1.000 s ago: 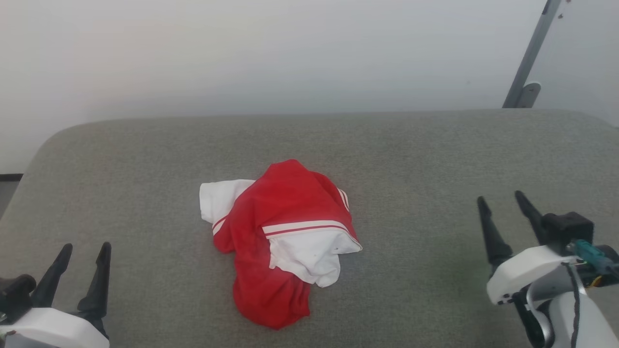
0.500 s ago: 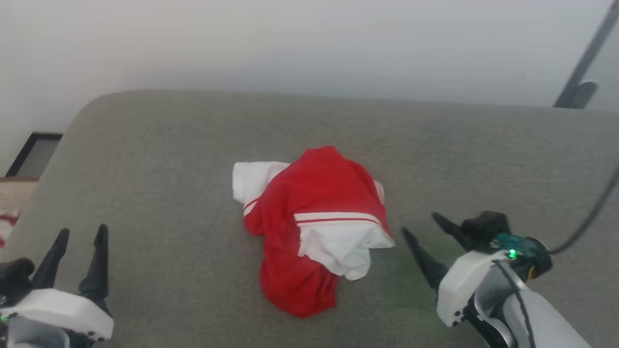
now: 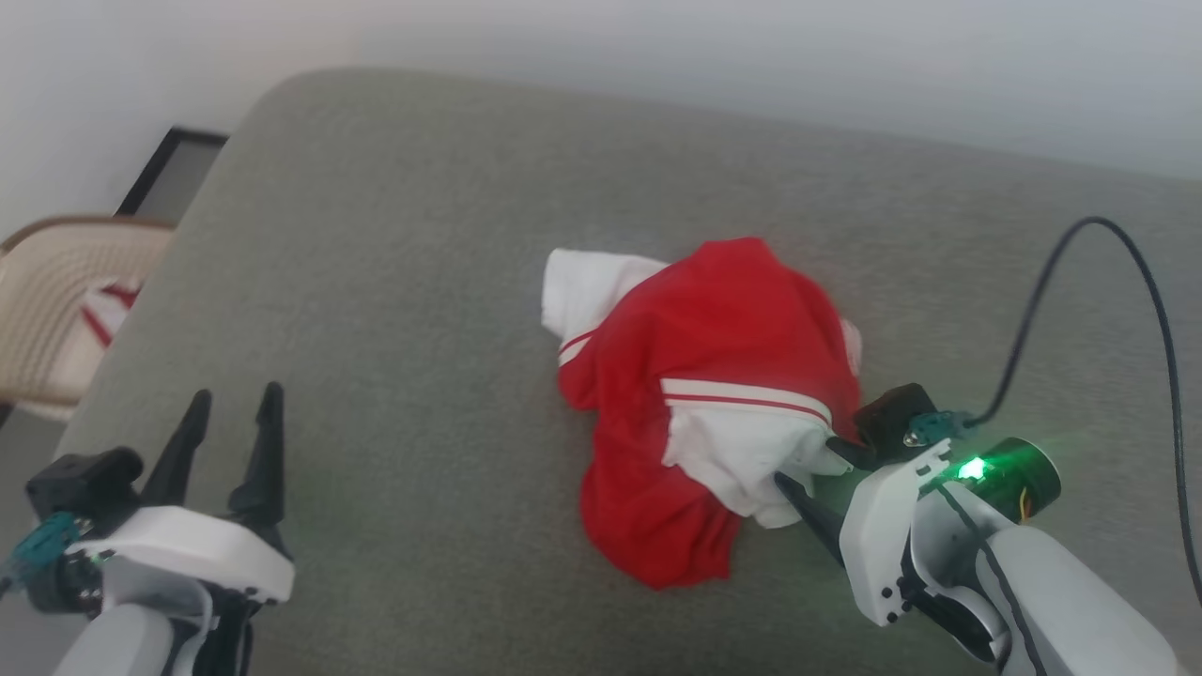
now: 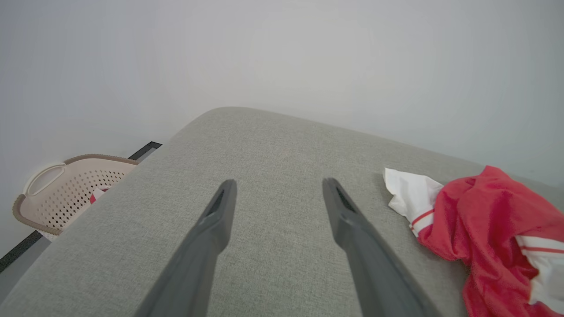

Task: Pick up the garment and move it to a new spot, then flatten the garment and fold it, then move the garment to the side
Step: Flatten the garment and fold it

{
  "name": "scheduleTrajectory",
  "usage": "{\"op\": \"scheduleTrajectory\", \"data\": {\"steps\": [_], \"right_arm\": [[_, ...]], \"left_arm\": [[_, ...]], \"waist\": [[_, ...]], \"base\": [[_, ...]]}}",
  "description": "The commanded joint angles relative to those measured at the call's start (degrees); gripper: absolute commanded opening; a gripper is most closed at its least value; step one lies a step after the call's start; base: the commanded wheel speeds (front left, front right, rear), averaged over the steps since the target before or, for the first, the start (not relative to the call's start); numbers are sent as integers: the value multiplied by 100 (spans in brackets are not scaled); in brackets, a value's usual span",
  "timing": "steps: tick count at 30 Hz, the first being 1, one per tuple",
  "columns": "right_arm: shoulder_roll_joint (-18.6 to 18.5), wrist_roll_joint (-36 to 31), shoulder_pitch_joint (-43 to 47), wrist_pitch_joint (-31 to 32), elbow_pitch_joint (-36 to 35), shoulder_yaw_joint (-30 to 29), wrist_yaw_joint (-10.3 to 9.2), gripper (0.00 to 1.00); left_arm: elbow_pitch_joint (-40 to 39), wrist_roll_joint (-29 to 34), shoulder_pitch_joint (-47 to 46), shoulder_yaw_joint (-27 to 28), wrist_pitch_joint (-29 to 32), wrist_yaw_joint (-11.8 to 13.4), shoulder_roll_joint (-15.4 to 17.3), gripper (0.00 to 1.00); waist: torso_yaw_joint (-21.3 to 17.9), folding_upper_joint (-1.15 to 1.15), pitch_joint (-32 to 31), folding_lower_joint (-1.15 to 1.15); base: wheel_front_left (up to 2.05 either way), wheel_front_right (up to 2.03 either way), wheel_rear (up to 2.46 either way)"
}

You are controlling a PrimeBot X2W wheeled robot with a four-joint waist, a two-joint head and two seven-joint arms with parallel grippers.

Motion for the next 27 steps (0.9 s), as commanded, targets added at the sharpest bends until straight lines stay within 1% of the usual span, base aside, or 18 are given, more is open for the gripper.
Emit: {"op": "scheduleTrajectory", "data": {"steps": [1, 6, 7, 8, 12, 16, 21, 27], "right_arm": [[-25, -14, -84, 124, 103, 40, 1, 100], [6, -86, -191, 493, 490, 256, 1, 100], [22, -111, -200, 531, 564, 266, 1, 29], [41, -148, -226, 507, 606, 250, 1, 0], [111, -99, -273, 529, 651, 97, 4, 0], [-22, -61, -290, 669, 427, -134, 1, 0], [-277, 12, -189, 975, -123, -500, 1, 0], [-694, -100, 56, 1209, -601, -1346, 1, 0]], "left_arm": [[56, 103, -133, -33, -39, -61, -68, 100], [260, 118, -312, -83, -75, -199, -247, 100], [303, 116, -326, -80, -83, -214, -265, 100], [337, 119, -342, -74, -86, -234, -282, 100], [441, 136, -335, 10, -101, -281, -309, 100], [439, 182, -288, 106, -113, -313, -267, 100], [357, 215, -176, 238, -121, -346, -170, 100], [275, 230, -81, 341, -114, -367, -74, 100]], "waist": [[227, 0, 215, 0], [396, 0, 337, 0], [407, 0, 342, 0], [414, 0, 346, 0], [367, 0, 324, 0], [230, 0, 264, 0], [-48, 0, 178, 0], [-389, 0, 130, 0]], "base": [[0, 0, 0], [0, 0, 0], [0, 0, 0], [0, 0, 0], [0, 0, 0], [0, 0, 0], [0, 0, 0], [0, 0, 0]]}}
